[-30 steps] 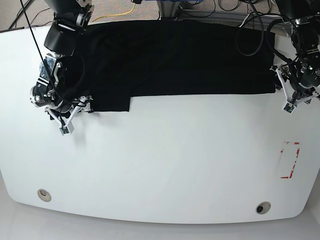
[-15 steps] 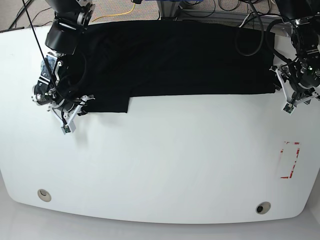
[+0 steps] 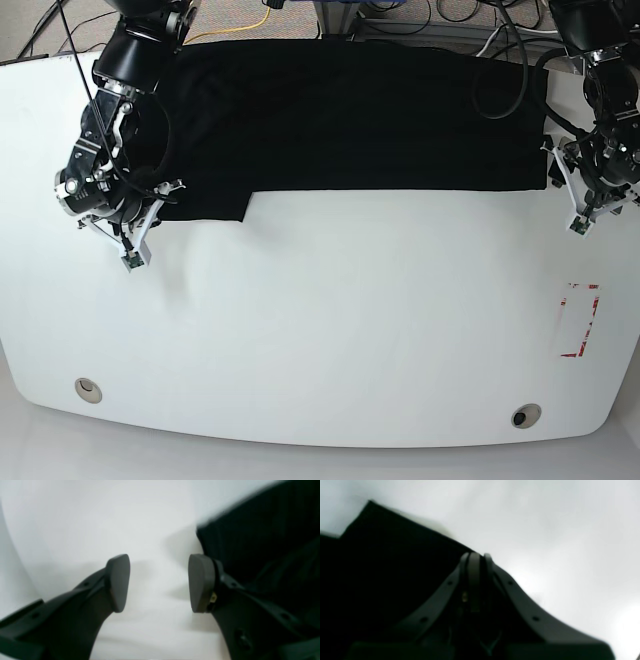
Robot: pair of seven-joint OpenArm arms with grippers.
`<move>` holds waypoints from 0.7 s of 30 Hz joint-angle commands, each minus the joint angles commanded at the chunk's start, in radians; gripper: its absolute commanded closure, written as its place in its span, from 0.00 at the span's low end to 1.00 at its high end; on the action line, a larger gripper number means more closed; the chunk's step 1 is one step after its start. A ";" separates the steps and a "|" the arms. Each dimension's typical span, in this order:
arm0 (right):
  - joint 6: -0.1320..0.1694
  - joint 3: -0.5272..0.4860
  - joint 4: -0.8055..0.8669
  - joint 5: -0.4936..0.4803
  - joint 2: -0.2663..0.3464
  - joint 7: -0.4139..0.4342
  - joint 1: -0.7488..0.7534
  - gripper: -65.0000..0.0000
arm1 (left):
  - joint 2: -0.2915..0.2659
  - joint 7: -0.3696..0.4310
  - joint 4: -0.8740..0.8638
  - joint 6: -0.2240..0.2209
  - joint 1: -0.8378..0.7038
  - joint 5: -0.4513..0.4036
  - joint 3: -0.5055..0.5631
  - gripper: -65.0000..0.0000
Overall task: Layout the t-shirt on the table in an organized manner, then fold the t-shirt properly
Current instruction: 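Release the hem and smooth the folded edge with the right gripper, then grasp the folded shirt's edge with both grippers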
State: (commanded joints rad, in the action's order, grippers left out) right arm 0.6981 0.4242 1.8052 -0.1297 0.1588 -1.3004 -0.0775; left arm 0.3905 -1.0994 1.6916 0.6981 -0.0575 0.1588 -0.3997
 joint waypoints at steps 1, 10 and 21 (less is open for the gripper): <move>0.000 -0.005 0.018 0.000 0.000 -0.009 0.012 1.00 | 0.000 0.000 0.000 0.000 0.000 0.000 0.002 0.47; 0.000 -0.183 0.195 -0.018 0.038 -0.025 0.169 1.00 | 0.000 0.000 -0.002 0.000 0.002 0.000 0.003 0.47; 0.000 -0.224 0.198 -0.302 0.176 -0.025 0.235 1.00 | 0.000 0.000 -0.002 0.000 0.002 0.000 0.003 0.47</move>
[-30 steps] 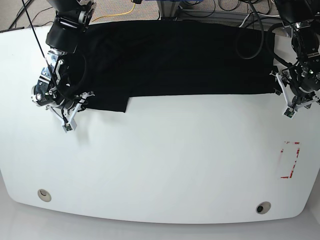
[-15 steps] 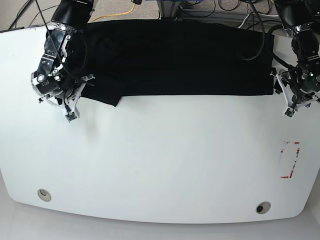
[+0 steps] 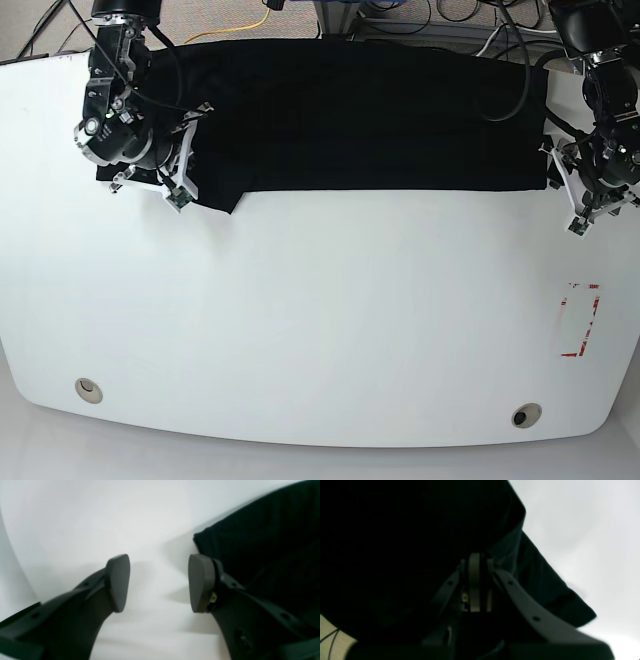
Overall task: Layout the t-shirt on the table in an organized manner, then fold the t-shirt properly
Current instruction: 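Grasp the folded shirt's edge with both grippers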
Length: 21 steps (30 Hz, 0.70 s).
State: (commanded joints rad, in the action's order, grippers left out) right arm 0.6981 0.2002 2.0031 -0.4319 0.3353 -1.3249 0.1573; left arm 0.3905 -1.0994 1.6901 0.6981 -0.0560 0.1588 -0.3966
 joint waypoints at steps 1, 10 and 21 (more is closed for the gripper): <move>0.000 -0.003 0.000 -0.003 0.011 0.000 0.000 1.00 | 0.000 0.000 0.000 0.000 0.000 0.000 0.000 0.47; 0.000 -0.008 0.000 -0.110 0.101 -0.002 0.005 1.00 | 0.000 0.000 0.000 0.000 0.000 0.000 0.000 0.47; 0.000 -0.009 0.002 -0.394 0.284 -0.002 0.118 1.00 | 0.000 0.002 0.000 0.000 0.000 0.000 0.000 0.47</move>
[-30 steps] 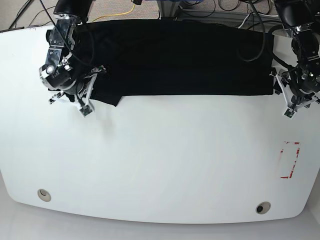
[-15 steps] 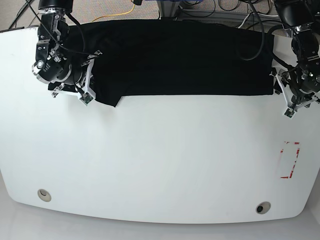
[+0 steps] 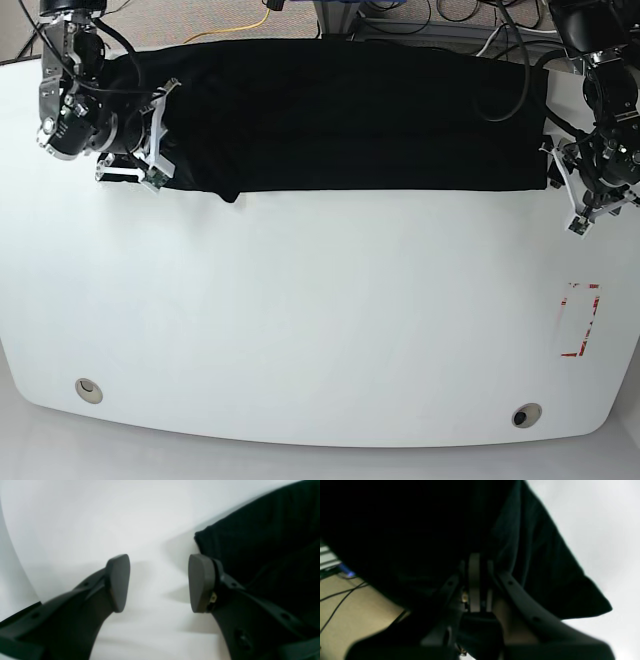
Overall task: Layout the t-shirt on the table in an organized manner, then fold the t-shirt properly
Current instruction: 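Grasp the folded shirt's edge with both grippers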
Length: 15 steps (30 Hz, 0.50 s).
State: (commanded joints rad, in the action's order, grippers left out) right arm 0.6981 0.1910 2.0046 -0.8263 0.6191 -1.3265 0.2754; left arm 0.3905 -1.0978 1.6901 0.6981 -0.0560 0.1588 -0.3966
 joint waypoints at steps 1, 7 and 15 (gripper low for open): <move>0.000 0.000 0.000 -0.029 0.018 0.000 0.009 1.00 | 0.000 0.000 0.000 0.000 0.000 0.000 0.000 0.47; 0.000 -0.003 0.000 -0.117 0.092 0.000 0.038 1.00 | 0.000 0.000 0.000 0.000 0.000 0.000 0.000 0.47; 0.000 -0.160 0.000 -0.178 0.161 0.000 0.020 1.00 | 0.000 0.000 -0.002 0.000 0.000 0.000 0.000 0.47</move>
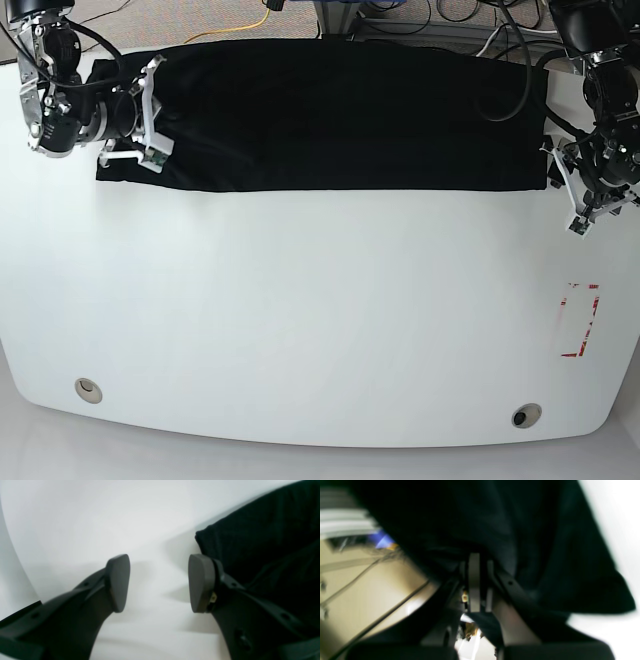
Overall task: Layout the t-shirt on the table in an organized manner, then fold the t-shirt properly
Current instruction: 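Grasp the folded shirt's edge with both grippers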
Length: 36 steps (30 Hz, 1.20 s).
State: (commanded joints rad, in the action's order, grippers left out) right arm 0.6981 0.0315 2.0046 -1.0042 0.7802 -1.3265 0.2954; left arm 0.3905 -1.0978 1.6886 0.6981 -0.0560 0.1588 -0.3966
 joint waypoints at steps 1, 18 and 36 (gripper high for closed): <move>0.000 -0.018 0.000 0.000 0.002 0.000 -0.003 1.00 | 0.000 0.000 0.000 0.000 0.000 0.000 0.000 0.47; 0.000 -0.163 0.000 -0.005 0.002 -0.015 0.005 0.80 | 0.000 0.000 0.000 0.000 0.000 0.000 0.000 0.47; 0.000 -0.026 -0.026 -0.083 -0.043 -0.070 -0.123 0.36 | -0.041 -0.009 0.149 0.000 -0.008 0.063 0.000 0.47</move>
State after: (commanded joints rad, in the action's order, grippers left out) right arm 0.6981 0.0054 1.9786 -1.0871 0.7373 -1.3963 0.1726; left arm 0.3491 -1.1070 1.8374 0.6981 -0.0637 0.2217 -0.3966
